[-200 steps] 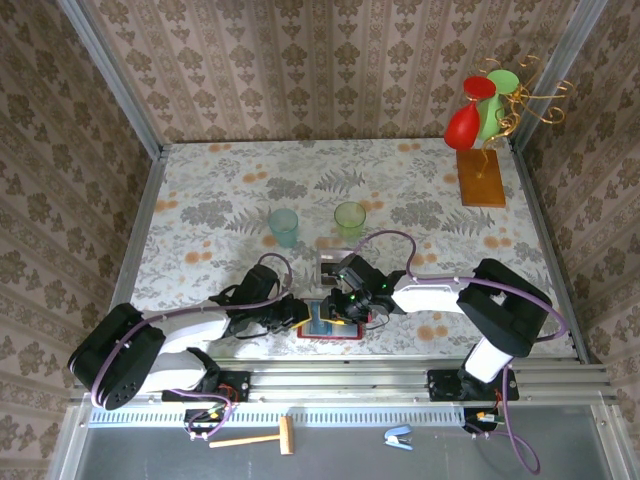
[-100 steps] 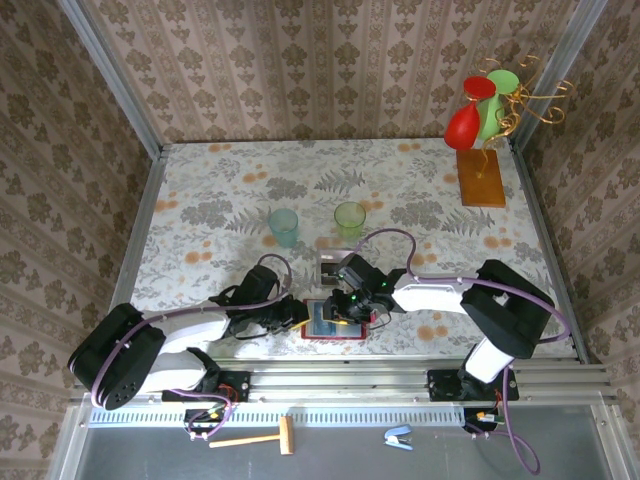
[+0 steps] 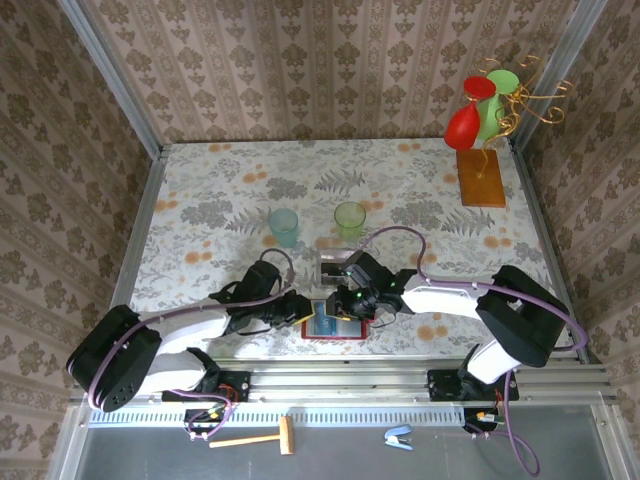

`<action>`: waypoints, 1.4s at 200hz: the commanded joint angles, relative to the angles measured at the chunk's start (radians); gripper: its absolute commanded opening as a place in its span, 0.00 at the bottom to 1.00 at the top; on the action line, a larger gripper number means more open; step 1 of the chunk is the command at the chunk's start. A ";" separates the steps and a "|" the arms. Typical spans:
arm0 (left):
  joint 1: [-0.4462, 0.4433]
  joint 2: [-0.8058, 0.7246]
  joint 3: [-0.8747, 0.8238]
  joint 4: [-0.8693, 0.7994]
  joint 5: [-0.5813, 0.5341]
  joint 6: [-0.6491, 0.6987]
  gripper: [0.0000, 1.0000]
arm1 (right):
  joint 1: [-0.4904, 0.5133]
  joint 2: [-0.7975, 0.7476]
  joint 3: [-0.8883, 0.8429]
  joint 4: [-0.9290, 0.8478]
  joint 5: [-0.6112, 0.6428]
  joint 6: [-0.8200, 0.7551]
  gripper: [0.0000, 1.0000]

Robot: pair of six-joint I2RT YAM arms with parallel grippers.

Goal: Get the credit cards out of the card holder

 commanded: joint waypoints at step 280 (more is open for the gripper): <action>-0.020 0.113 -0.016 -0.002 -0.011 0.032 0.08 | -0.047 0.062 -0.110 0.207 -0.098 0.070 0.27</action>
